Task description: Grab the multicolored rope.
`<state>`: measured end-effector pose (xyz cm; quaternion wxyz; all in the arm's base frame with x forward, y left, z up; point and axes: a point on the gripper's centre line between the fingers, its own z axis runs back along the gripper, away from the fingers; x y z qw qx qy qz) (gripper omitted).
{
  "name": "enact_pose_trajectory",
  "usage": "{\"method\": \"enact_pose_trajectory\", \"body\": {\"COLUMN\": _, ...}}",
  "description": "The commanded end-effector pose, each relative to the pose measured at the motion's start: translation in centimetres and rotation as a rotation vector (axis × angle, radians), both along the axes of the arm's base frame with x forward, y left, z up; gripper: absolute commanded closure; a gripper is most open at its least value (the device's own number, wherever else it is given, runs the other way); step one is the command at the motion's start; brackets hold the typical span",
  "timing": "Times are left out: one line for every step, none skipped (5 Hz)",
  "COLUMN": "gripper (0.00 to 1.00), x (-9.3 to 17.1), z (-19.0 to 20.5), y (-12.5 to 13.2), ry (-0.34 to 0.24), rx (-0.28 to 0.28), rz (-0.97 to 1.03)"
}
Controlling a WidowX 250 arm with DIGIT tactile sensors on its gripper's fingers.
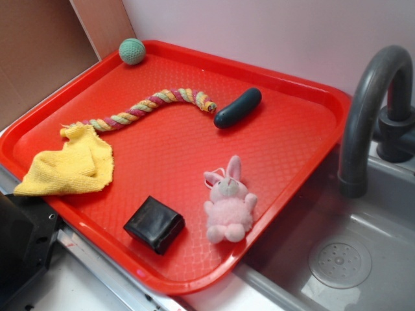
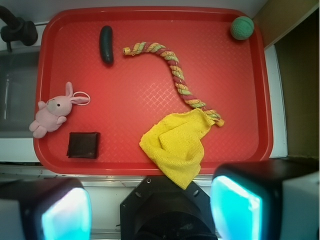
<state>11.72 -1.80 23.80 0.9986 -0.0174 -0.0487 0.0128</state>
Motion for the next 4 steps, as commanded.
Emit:
{"method": "enact_pose_trajectory", "body": {"gripper": 0.00, "x": 0.0, "z": 0.0, "y": 0.0, "ry": 0.000, "rx": 0.000, "rz": 0.000}}
{"method": "enact_pose_trajectory", "body": {"gripper": 0.00, "x": 1.3, "z": -0.6, "y": 1.3, "ry": -0.014, "rx": -0.022, "rz": -0.018}}
{"method": "enact_pose_trajectory", "body": {"gripper": 0.00, "x": 3.0, "z": -1.1, "y": 3.1, "ry": -0.013, "rx": -0.031, "rz": -0.073}}
{"method": "enact_pose_trajectory", "body": {"gripper": 0.00, "x": 5.1, "z": -1.7, "y": 5.2, "ry": -0.035, "rx": -0.004, "rz": -0.195}}
